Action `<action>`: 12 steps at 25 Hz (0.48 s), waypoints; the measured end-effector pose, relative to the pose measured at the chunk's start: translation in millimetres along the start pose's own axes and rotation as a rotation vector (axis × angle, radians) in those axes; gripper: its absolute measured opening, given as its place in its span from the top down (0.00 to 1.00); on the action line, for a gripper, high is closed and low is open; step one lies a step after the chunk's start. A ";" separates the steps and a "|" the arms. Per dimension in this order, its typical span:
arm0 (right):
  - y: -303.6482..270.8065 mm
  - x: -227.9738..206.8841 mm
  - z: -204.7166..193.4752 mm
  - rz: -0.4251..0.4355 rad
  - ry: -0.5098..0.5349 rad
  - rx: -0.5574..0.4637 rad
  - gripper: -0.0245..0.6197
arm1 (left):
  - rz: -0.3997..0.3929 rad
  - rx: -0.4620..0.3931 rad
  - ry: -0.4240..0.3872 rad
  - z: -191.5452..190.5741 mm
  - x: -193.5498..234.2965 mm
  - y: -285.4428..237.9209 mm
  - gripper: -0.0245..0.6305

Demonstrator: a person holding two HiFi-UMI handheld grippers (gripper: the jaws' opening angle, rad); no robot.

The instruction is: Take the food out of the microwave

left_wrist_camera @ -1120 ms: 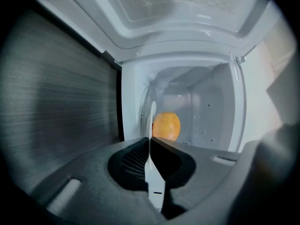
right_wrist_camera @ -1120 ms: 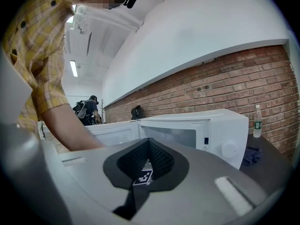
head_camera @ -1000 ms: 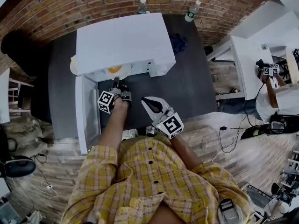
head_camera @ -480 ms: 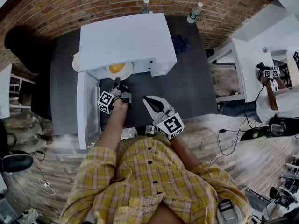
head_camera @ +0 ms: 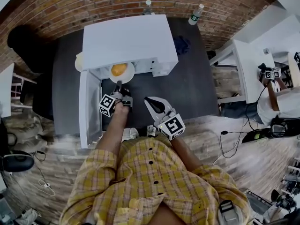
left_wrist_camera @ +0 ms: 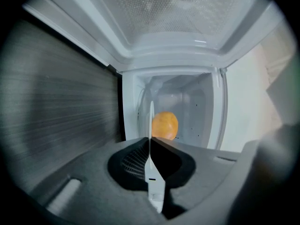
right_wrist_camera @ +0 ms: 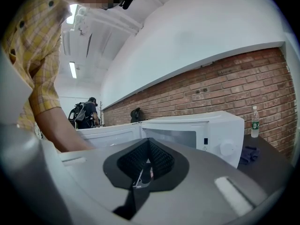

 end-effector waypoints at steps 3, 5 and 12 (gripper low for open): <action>0.3 1.1 2.6 -0.003 -0.001 -0.002 0.96 | -0.007 0.004 0.000 -0.1 -2.6 4.8 0.95; 1.1 3.1 1.4 -0.001 -0.002 -0.006 0.96 | -0.012 0.010 -0.001 -0.9 -5.2 9.0 0.95; 1.9 8.2 1.5 0.005 0.004 -0.005 0.96 | -0.028 0.033 -0.004 -5.9 -16.3 26.1 0.95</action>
Point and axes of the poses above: the fingertips, and each gripper's own axes: y backward along the fingers, x to its left, z out of its top, the point moved 1 cm from there along y, backward along the fingers, and after that the axes turned 8 degrees about -x, right-handed, at the moved point
